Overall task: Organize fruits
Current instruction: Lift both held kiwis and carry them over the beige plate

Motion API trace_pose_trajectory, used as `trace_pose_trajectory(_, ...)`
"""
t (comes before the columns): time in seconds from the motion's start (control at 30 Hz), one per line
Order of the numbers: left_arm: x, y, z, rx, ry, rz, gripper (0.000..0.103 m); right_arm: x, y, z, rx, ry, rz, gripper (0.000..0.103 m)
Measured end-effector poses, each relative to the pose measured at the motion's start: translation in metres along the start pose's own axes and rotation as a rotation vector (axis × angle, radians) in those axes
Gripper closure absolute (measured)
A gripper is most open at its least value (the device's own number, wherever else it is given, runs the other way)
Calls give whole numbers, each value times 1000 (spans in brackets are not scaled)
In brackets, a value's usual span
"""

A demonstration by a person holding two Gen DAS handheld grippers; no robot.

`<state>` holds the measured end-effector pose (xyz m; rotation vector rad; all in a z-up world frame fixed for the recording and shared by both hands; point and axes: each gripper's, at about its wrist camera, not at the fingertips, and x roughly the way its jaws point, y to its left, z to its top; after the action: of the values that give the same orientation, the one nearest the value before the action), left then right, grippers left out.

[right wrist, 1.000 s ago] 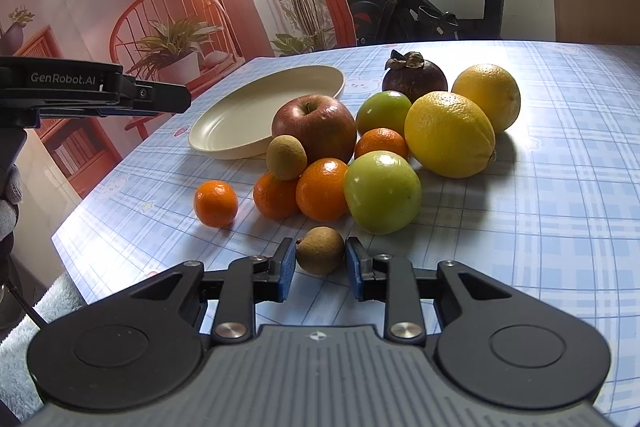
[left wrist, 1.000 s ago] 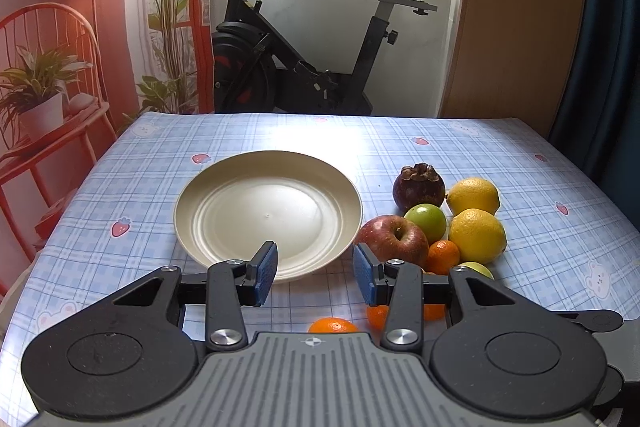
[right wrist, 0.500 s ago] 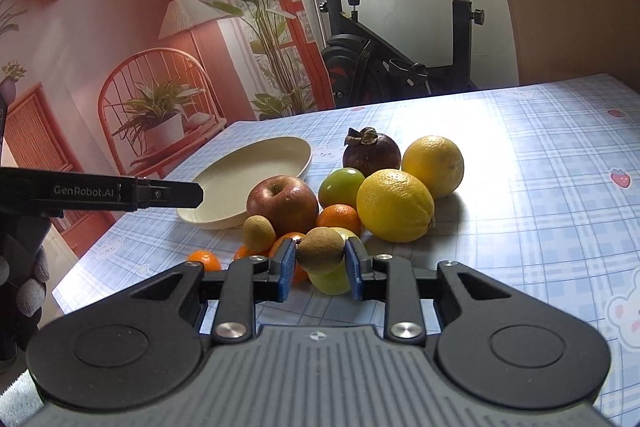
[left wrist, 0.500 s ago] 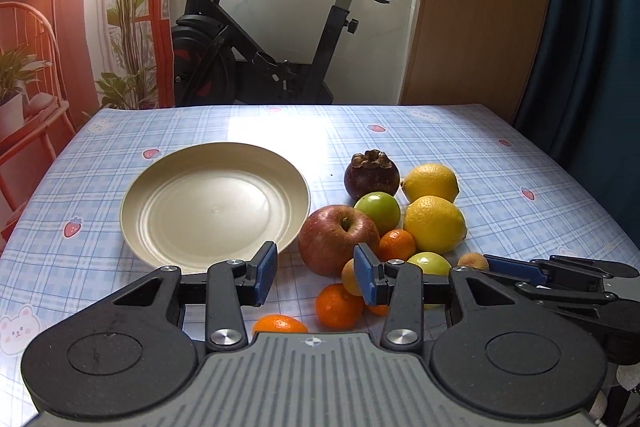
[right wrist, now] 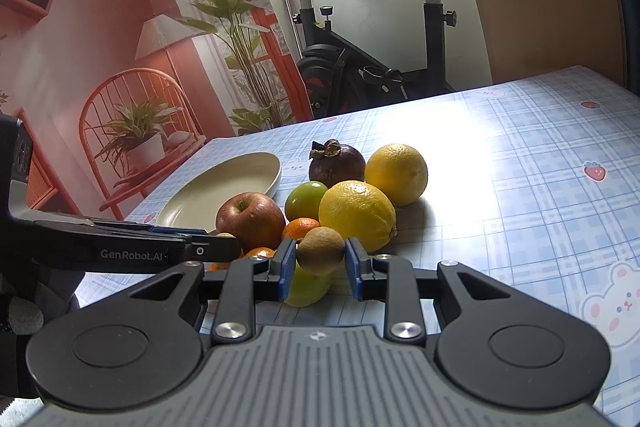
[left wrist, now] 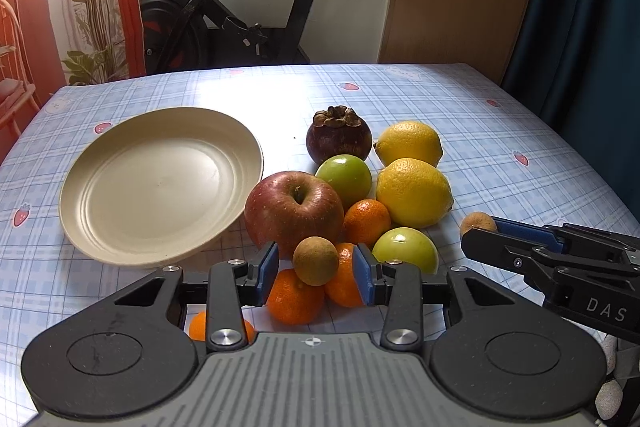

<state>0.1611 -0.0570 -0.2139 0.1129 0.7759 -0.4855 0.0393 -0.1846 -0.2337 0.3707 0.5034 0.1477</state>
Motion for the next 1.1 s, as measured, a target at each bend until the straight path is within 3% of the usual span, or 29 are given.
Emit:
trace_pose_trajectory(0.07,3,-1,-1,-3,8,3,76,0,-2,0,5,1,-1,74)
trace_pose_trajectory(0.3,-4,2,-2,-11,-16,-1,76,0,-3,2,22,0,-3,74)
trace_pose_trajectory(0.6,-50,30,25,-76,-133,43,76,-2,3,27,1,-27,19,74)
trace_pose_trajectory(0.8,-77,59,53,-131,-198,80,76,9,19,58,-78,-32,59,74)
trace_pose_trajectory(1.1,-85,102,81,-177,-219,142,76,54,51,95,-196,1,123,74)
